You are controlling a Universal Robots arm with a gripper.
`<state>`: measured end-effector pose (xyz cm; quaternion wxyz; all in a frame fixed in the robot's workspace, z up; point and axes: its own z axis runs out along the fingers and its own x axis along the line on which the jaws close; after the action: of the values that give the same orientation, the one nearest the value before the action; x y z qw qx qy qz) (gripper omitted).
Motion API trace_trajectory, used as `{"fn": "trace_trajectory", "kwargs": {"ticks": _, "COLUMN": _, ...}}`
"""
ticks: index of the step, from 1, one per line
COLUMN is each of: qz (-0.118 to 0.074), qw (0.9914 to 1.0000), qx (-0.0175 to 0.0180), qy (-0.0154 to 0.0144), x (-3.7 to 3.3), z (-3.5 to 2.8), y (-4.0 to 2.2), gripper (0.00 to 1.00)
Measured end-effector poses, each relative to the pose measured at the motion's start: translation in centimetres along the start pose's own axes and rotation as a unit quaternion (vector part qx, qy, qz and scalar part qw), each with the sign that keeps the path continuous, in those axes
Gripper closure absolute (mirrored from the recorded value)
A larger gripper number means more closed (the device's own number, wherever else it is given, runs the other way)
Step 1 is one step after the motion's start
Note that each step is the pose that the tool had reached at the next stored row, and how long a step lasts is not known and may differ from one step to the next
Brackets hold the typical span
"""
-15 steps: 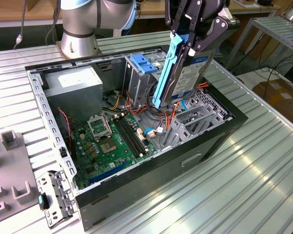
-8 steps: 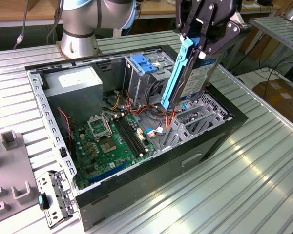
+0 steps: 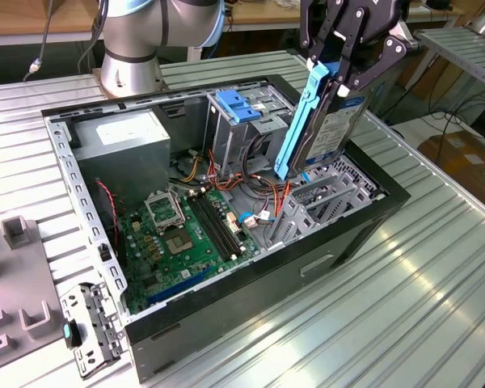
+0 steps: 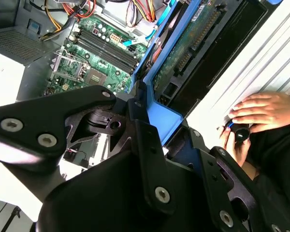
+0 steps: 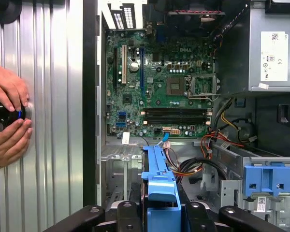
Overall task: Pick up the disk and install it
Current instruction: 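Insert the disk into the insertion slot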
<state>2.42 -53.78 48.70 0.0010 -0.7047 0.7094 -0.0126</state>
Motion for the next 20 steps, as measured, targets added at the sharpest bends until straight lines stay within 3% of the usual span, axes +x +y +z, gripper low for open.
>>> {"fn": "trace_trajectory", "kwargs": {"ticks": 12, "qz": 0.000, "qw": 1.00000, "qx": 0.0000, "qy": 0.0000, "x": 0.00, "z": 0.03, "y": -0.08, "gripper": 0.63}}
{"fn": "trace_trajectory", "kwargs": {"ticks": 15, "qz": 0.000, "qw": 1.00000, "qx": 0.0000, "qy": 0.0000, "x": 0.15, "z": 0.40, "y": -0.20, "gripper": 0.63}}
{"fn": "trace_trajectory", "kwargs": {"ticks": 20, "qz": 0.000, "qw": 1.00000, "qx": 0.0000, "qy": 0.0000, "x": 0.49, "z": 1.14, "y": -1.09, "gripper": 0.63}}
